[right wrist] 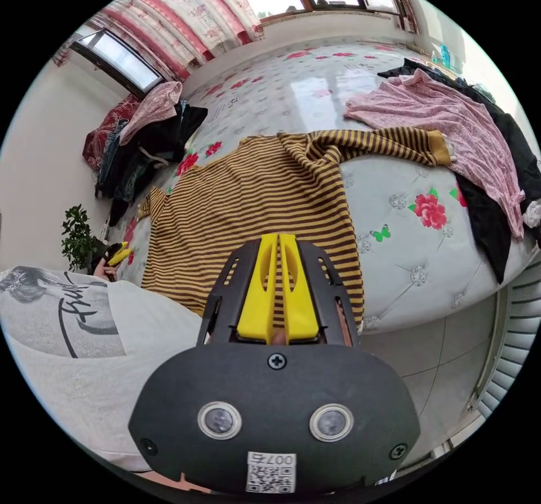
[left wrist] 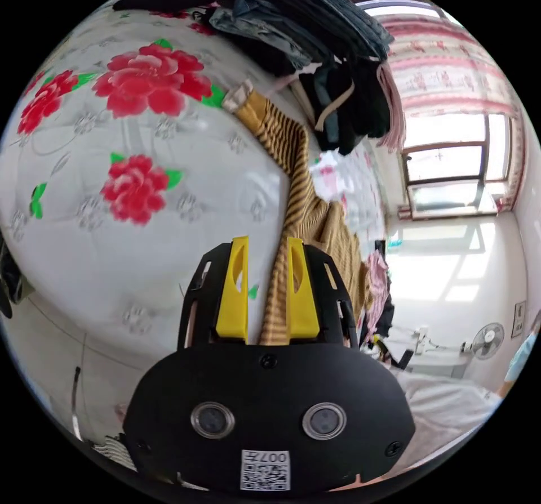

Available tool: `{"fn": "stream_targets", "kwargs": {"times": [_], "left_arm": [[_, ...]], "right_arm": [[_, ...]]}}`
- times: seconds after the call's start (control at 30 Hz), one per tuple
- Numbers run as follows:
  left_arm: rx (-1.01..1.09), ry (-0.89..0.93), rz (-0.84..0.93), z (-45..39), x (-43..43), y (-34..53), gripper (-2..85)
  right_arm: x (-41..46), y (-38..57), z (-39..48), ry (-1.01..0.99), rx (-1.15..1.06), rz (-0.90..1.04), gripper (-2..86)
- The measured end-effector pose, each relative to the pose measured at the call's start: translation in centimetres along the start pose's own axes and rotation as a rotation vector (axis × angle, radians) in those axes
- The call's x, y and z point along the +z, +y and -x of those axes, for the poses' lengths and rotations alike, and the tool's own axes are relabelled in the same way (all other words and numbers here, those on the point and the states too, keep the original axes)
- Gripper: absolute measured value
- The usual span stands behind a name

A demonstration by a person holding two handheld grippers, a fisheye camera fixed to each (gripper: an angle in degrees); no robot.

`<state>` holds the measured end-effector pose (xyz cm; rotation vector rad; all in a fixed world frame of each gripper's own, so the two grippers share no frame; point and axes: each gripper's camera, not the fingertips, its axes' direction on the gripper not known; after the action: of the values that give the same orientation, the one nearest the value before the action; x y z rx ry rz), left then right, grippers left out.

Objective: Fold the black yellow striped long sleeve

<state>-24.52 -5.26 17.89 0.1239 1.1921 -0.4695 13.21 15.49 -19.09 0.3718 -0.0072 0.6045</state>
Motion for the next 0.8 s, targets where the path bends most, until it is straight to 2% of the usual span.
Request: {"fn": "stream_targets", "kwargs": {"times": [0.17,0.33,0.43,0.47,0.53,0.6,0.67,0.8], "left_arm": [[-0.123,-0.003,-0.089,0.4,3.1,-9.7,11.6],[-0.266,-0.063,-0.155,2.0,4.3,-15.2,13.3],[-0.32,-0.144,-0.157,2.6,4.7,-16.6,9.2],[-0.312,-0.212,-0.142,2.5,5.0,-16.9,6.1],[-0.257,-0.234,-0.143,2.6,5.3,-17.1,3.7],[-0.242,-0.133,-0.154,3.5,5.2,-16.8,2.1],[-0.275,0.066,-0.25,5.1,3.1,-15.5,0.7],[-0.172,0.117,-0.474,4.5,-4.8,-14.1,-0.2]], "right_arm": [[0.8,-0.9,7.0,-0.013,-0.089,0.002,-0.2],[0.8,-1.0,10.0,-0.02,-0.083,0.028,-0.3],[0.8,-1.2,10.8,-0.036,-0.058,0.03,-0.3],[0.8,-1.2,11.0,-0.04,-0.048,0.028,-0.3],[1.1,-1.3,11.3,-0.046,-0.041,0.03,-0.3],[1.5,-1.3,11.5,-0.046,-0.042,0.044,-0.2],[1.7,-1.3,11.8,-0.028,-0.052,0.06,-0.2],[1.6,-1.3,11.6,-0.016,-0.075,0.076,-0.2]]}}
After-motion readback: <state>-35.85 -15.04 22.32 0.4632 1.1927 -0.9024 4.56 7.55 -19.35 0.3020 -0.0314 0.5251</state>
